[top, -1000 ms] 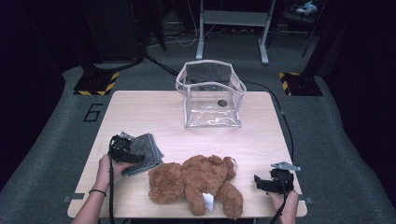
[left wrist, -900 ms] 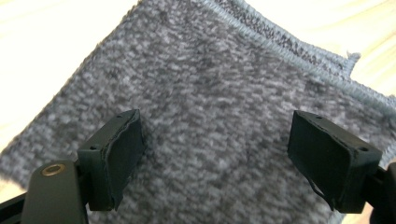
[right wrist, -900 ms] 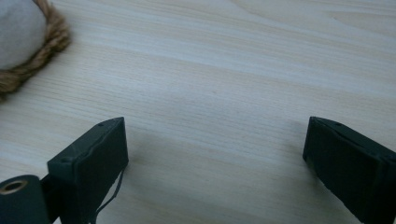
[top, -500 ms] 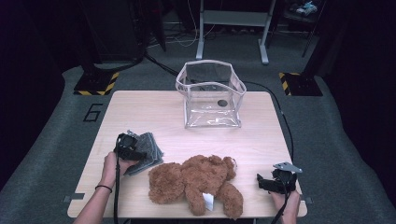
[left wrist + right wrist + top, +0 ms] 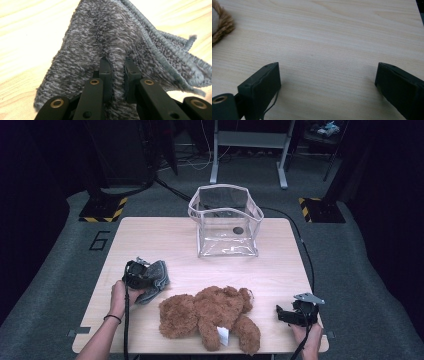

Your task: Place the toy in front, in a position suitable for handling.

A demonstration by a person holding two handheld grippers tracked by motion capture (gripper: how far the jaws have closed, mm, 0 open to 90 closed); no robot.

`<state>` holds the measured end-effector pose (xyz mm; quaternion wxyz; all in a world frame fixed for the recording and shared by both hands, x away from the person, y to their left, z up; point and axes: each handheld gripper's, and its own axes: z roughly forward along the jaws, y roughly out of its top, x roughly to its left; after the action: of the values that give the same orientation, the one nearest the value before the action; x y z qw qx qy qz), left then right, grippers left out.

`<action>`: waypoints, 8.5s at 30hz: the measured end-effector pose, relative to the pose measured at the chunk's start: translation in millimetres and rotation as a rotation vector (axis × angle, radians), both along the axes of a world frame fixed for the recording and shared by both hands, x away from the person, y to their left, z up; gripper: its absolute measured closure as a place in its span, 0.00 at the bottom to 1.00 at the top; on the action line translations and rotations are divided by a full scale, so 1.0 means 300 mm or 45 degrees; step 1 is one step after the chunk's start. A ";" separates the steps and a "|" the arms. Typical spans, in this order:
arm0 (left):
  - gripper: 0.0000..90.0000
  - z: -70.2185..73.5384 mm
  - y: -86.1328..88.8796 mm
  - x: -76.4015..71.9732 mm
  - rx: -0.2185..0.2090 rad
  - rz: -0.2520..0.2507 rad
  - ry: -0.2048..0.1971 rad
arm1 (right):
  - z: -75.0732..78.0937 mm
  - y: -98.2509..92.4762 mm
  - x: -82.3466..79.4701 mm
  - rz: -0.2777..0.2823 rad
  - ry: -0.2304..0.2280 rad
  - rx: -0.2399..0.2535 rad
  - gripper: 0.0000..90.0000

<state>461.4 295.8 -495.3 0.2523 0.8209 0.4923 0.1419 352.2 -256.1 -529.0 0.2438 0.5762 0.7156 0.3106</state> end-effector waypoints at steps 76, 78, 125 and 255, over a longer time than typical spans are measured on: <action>0.70 0.164 -0.656 0.209 0.010 -0.543 0.017 | -0.001 0.000 -0.001 0.002 -0.010 -0.004 0.07; 0.62 0.166 -0.649 0.210 -0.007 -0.538 0.027 | -0.002 0.000 -0.001 0.003 -0.010 -0.004 0.07; 0.06 0.064 -0.012 -0.099 -0.169 -0.040 -0.137 | 0.137 0.088 0.102 0.178 0.023 0.023 0.03; 0.00 -0.123 0.073 -0.237 -0.105 0.061 -0.263 | 0.432 0.134 0.257 0.474 -0.113 0.170 0.92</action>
<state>390.4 317.6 -532.4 0.3318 0.7787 0.4886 0.2116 429.3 -215.8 -399.3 0.1748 0.4348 0.7760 0.4222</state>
